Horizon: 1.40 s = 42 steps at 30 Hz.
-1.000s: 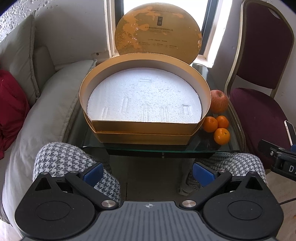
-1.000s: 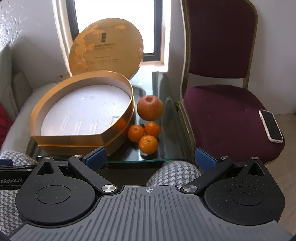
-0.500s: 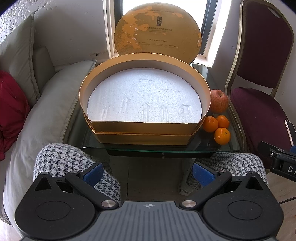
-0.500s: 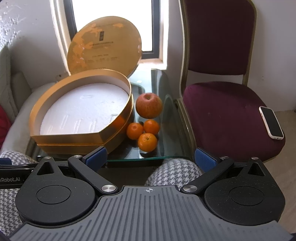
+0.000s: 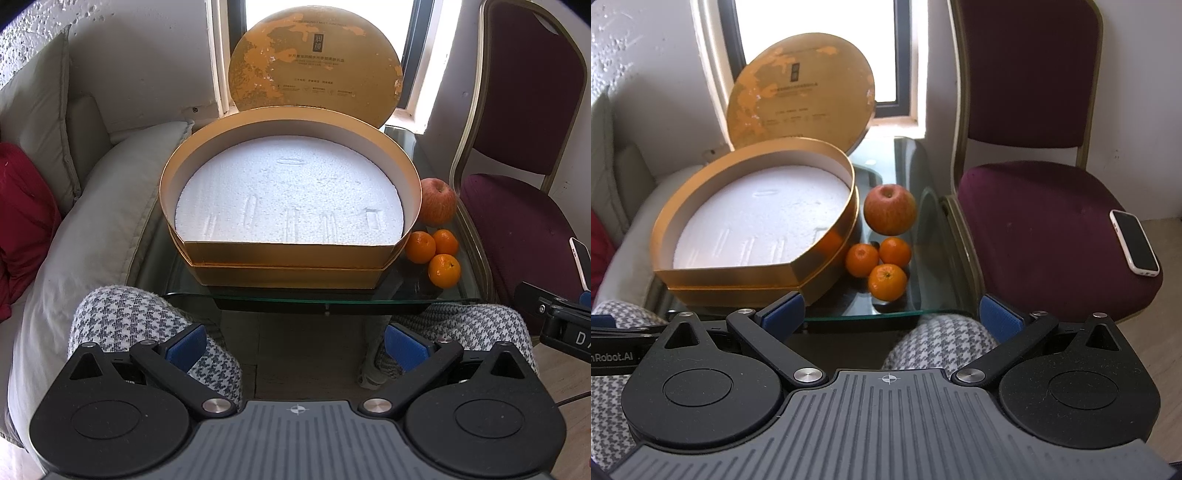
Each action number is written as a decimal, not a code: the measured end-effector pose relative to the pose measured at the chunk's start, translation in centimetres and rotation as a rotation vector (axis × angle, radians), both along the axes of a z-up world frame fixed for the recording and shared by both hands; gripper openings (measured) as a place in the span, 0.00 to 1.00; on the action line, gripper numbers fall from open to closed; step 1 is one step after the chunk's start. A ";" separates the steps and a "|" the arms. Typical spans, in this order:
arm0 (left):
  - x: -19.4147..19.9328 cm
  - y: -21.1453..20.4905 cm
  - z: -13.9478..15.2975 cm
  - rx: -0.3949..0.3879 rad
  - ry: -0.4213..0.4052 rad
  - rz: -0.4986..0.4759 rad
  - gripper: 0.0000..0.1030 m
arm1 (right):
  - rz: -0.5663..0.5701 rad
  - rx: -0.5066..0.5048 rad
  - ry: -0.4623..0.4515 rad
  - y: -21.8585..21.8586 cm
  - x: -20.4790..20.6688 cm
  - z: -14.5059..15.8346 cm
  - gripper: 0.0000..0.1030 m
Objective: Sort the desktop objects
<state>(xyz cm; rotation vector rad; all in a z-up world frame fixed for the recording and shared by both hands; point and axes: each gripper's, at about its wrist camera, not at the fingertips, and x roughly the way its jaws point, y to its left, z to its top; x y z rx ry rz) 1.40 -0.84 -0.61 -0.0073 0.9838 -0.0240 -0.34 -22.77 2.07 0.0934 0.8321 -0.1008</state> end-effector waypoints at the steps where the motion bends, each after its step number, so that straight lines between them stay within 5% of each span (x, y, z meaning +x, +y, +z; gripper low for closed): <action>1: 0.0 0.0 0.0 0.000 -0.001 0.000 0.99 | 0.000 0.000 0.000 0.0 0.0 0.0 1.00; 22: 0.2 -0.1 -0.5 0.012 0.016 -0.004 1.00 | -0.014 0.022 0.011 -0.6 0.2 -0.7 1.00; 33: 0.6 -0.2 -1.3 0.023 -0.025 -0.013 0.99 | 0.008 0.077 -0.056 -1.7 0.8 -2.2 1.00; 42: 2.2 0.1 -2.4 -0.006 -0.013 -0.007 0.99 | 0.013 0.244 -0.040 -3.4 2.8 -4.5 1.00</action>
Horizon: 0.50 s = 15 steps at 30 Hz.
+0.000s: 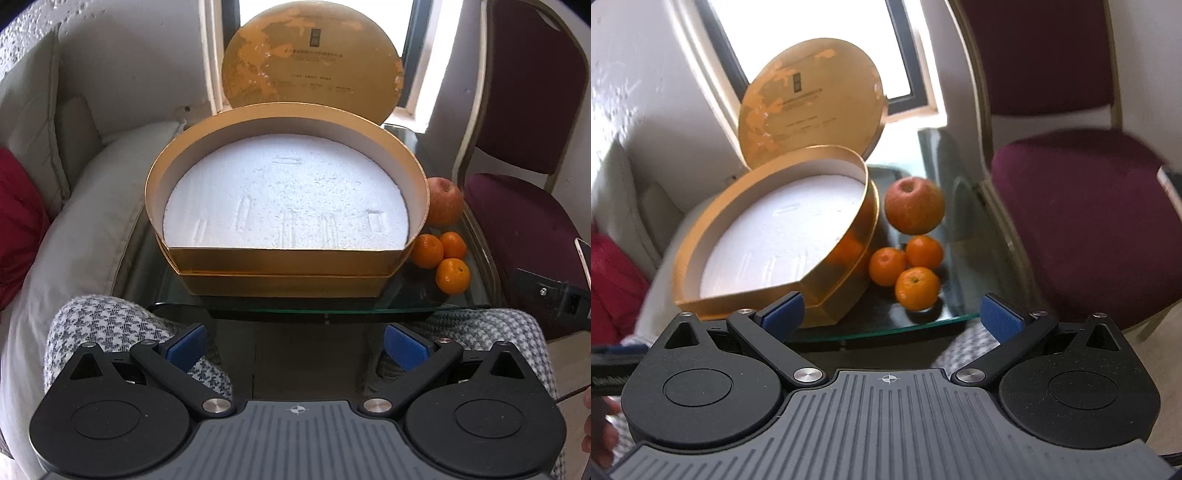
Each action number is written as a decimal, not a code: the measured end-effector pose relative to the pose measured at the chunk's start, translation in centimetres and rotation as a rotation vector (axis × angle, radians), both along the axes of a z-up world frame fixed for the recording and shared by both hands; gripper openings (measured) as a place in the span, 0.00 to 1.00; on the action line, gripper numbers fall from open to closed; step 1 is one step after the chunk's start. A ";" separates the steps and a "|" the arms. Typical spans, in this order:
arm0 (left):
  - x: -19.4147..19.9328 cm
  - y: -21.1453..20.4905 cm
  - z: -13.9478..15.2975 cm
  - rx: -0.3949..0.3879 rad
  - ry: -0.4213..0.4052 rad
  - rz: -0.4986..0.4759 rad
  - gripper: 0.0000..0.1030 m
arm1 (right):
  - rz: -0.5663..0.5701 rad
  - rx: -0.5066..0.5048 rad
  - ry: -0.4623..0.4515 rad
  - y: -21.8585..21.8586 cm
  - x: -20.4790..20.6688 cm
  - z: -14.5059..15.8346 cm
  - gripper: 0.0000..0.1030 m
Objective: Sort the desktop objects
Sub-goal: 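Reach the right gripper to the front mandarin and close on it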
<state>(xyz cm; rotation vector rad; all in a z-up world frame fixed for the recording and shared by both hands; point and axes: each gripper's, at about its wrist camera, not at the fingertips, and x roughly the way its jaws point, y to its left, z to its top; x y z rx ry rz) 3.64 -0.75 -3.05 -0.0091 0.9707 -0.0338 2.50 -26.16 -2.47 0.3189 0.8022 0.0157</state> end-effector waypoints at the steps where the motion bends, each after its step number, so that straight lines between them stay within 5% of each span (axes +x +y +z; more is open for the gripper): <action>1: 0.2 0.1 -0.1 -0.002 -0.002 0.004 0.99 | 0.002 0.032 0.005 -0.4 0.4 -0.4 1.00; 4: 0.7 0.4 -0.5 -0.015 0.001 0.013 0.99 | 0.016 0.057 0.018 -0.7 1.2 -1.4 1.00; 15: 3.4 0.9 -2.5 -0.041 0.082 -0.003 0.99 | 0.156 -0.127 0.052 1.6 5.4 -4.4 1.00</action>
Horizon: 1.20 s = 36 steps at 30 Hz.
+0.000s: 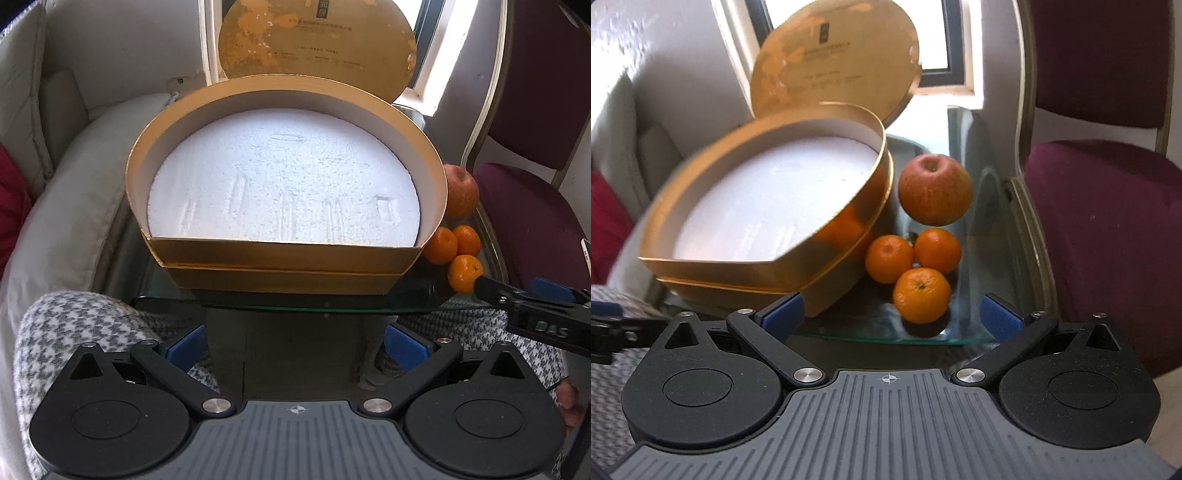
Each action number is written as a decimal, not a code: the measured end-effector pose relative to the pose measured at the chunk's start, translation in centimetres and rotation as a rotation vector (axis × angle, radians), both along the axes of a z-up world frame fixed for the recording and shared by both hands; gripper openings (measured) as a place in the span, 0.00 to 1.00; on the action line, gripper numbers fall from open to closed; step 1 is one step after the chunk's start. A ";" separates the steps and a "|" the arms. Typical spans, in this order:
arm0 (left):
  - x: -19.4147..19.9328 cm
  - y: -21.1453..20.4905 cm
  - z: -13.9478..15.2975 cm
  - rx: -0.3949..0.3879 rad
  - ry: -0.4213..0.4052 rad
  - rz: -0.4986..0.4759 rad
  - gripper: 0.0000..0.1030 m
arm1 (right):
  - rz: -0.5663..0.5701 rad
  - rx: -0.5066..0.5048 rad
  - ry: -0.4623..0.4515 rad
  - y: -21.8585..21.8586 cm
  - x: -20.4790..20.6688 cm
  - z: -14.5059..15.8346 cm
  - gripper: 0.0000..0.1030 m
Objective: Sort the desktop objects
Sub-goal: 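Reach the right gripper to the front mandarin and close on it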
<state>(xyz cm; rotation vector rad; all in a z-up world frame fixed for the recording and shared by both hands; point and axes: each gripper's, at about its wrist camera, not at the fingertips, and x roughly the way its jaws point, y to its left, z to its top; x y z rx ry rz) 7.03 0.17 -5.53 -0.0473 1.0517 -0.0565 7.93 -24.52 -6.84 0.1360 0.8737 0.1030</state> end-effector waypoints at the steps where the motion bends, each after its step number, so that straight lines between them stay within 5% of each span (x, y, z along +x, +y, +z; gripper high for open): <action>1: 0.2 0.0 -0.1 0.002 -0.001 0.003 0.99 | 0.000 -0.015 0.005 0.1 0.4 -0.3 1.00; 9: 1.6 -0.4 -1.0 0.067 -0.007 -0.008 0.98 | -0.033 -0.065 0.081 0.1 3.5 -2.2 0.89; 13: 2.0 0.3 -1.7 0.026 0.033 0.013 0.93 | -0.025 -0.130 0.122 0.5 4.7 -3.2 0.85; 26: 1.9 0.8 -2.3 0.037 0.030 0.014 0.94 | 0.021 -0.184 0.164 1.7 5.4 -4.5 0.52; 36: 0.9 1.0 -0.7 0.036 -0.030 0.001 0.94 | -0.004 -0.155 0.156 1.6 4.3 -3.5 0.48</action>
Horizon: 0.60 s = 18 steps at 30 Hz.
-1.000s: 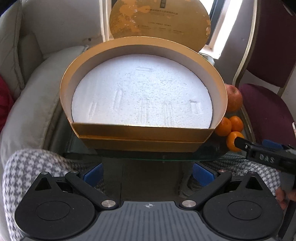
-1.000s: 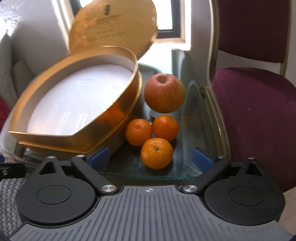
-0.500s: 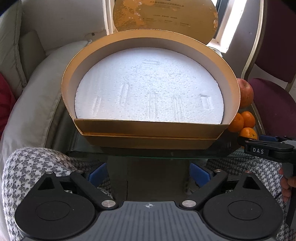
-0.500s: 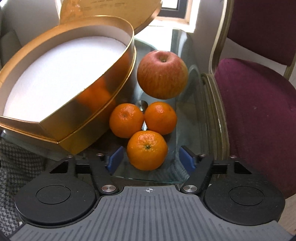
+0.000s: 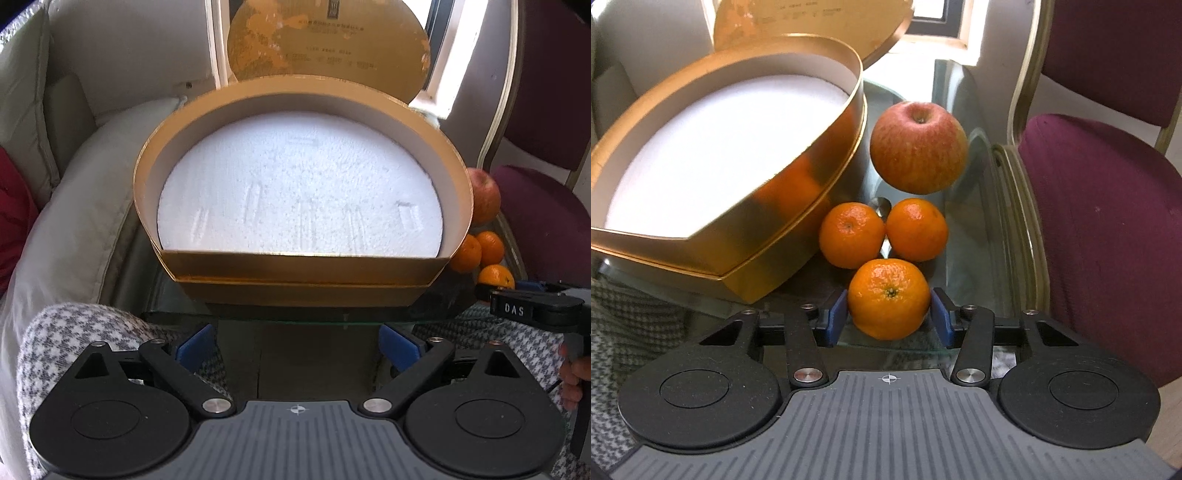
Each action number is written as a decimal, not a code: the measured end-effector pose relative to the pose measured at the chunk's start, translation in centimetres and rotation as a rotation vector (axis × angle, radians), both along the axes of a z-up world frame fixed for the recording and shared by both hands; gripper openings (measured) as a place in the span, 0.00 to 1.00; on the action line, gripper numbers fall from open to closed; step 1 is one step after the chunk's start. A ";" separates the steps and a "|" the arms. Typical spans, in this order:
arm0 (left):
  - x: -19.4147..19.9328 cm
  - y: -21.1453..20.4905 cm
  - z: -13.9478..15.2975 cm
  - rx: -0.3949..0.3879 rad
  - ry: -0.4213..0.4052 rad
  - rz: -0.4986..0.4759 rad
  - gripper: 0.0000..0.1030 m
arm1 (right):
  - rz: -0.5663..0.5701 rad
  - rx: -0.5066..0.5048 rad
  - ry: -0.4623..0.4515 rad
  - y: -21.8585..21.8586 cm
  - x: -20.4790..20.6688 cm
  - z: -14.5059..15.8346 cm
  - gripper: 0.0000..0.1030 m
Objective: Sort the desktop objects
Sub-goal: 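Reach the right gripper to the front mandarin and close on it, then carry the mandarin into the gold box and open the right gripper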
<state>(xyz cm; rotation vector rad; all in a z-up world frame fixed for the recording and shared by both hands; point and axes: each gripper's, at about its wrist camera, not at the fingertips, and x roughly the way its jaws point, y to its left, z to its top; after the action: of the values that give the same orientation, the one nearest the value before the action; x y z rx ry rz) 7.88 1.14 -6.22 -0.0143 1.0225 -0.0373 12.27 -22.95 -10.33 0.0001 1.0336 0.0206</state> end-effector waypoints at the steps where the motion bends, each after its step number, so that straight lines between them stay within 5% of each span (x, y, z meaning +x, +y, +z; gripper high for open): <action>1: -0.2 0.2 0.4 -0.002 -0.015 0.000 0.94 | -0.003 0.006 -0.004 0.0 -0.2 0.3 0.48; 9: -1.4 4.3 2.8 0.003 -0.125 0.090 0.94 | 0.026 -0.005 -0.126 2.1 -2.3 5.6 0.48; 14: -1.2 8.7 3.4 0.026 -0.184 0.191 0.95 | 0.123 0.004 -0.248 6.0 -1.9 9.7 0.48; 18: -0.8 11.9 2.4 0.057 -0.201 0.255 0.95 | 0.226 0.022 -0.254 10.4 0.1 10.4 0.48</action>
<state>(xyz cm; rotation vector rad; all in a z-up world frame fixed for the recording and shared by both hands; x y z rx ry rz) 7.11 13.00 -3.79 -0.0869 0.8145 0.2195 12.35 -12.51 0.10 -0.0970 0.7750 0.2325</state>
